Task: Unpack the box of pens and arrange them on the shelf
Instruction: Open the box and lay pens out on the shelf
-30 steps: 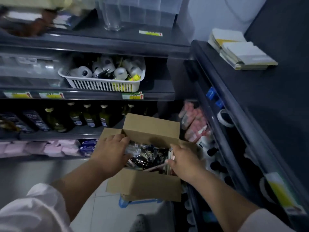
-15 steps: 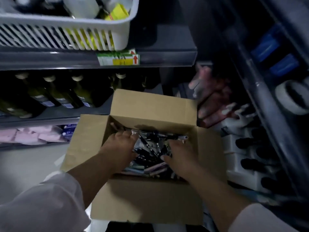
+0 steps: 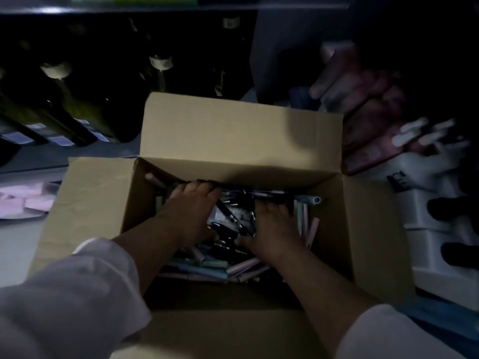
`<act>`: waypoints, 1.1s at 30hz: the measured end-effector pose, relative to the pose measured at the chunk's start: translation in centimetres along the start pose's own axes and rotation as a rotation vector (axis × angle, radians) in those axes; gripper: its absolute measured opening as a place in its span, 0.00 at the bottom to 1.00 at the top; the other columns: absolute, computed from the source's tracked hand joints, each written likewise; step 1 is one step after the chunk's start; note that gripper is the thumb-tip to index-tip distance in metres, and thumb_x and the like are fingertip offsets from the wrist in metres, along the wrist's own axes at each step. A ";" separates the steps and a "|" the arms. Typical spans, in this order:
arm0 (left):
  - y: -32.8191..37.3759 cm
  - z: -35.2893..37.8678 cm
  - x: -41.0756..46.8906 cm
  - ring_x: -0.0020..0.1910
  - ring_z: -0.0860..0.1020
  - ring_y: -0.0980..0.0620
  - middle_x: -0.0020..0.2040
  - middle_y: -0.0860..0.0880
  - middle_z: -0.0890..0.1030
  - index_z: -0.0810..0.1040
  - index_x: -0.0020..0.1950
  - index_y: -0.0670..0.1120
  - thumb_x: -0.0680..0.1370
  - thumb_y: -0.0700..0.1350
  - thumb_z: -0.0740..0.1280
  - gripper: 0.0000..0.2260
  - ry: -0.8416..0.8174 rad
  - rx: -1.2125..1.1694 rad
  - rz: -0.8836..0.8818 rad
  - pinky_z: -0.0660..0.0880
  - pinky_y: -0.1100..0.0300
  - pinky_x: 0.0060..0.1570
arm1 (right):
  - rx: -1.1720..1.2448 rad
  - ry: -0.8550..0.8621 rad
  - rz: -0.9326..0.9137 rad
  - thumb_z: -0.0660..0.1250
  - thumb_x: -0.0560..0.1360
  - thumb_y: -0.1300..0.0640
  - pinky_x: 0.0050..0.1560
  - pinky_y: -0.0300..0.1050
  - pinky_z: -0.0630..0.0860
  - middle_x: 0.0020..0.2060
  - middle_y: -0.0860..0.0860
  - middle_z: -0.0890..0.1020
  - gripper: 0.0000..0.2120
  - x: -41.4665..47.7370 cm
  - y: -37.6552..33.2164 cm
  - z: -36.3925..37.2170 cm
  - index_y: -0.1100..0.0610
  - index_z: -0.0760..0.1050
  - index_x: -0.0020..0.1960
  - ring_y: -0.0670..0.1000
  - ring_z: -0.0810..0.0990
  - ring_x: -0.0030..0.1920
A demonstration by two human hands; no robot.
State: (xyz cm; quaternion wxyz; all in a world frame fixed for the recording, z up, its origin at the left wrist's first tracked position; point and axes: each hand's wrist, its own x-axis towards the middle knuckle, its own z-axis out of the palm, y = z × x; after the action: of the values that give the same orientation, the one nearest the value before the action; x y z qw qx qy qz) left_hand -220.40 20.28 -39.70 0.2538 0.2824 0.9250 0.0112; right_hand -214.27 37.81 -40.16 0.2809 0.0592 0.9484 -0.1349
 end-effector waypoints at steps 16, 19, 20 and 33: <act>0.5 0.9 -0.6 0.65 0.65 0.45 0.63 0.47 0.69 0.66 0.68 0.48 0.72 0.54 0.66 0.26 0.094 -0.098 -0.027 0.62 0.51 0.62 | -0.103 0.009 -0.103 0.65 0.74 0.47 0.59 0.48 0.66 0.63 0.53 0.73 0.19 0.5 0.2 -0.1 0.53 0.69 0.62 0.56 0.69 0.65; 0.3 0.7 -0.6 0.66 0.64 0.46 0.64 0.48 0.68 0.66 0.68 0.49 0.70 0.51 0.67 0.27 0.060 -0.115 -0.030 0.62 0.52 0.63 | -0.069 -0.005 -0.091 0.64 0.76 0.50 0.58 0.48 0.66 0.62 0.55 0.73 0.15 0.5 0.0 -0.2 0.55 0.69 0.60 0.57 0.69 0.64; 0.3 0.7 -0.7 0.66 0.64 0.46 0.64 0.48 0.67 0.66 0.67 0.49 0.70 0.51 0.67 0.27 0.042 -0.114 -0.032 0.62 0.51 0.63 | -0.020 0.001 -0.075 0.64 0.76 0.52 0.57 0.47 0.67 0.61 0.55 0.74 0.14 0.5 0.1 -0.3 0.56 0.69 0.59 0.57 0.70 0.63; 4.3 2.1 -1.8 0.61 0.67 0.44 0.63 0.44 0.69 0.67 0.68 0.47 0.72 0.56 0.67 0.28 -0.067 0.068 0.253 0.67 0.54 0.54 | 0.703 0.070 0.013 0.60 0.80 0.60 0.49 0.23 0.63 0.56 0.48 0.75 0.12 -2.4 1.5 -2.9 0.54 0.68 0.63 0.45 0.71 0.57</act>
State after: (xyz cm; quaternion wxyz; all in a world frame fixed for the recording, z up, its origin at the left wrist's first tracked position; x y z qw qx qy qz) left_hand -215.93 22.67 -40.03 0.2715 0.4054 0.8729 0.0022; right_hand -213.50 40.04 -36.84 0.2117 0.1631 0.8524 -0.4494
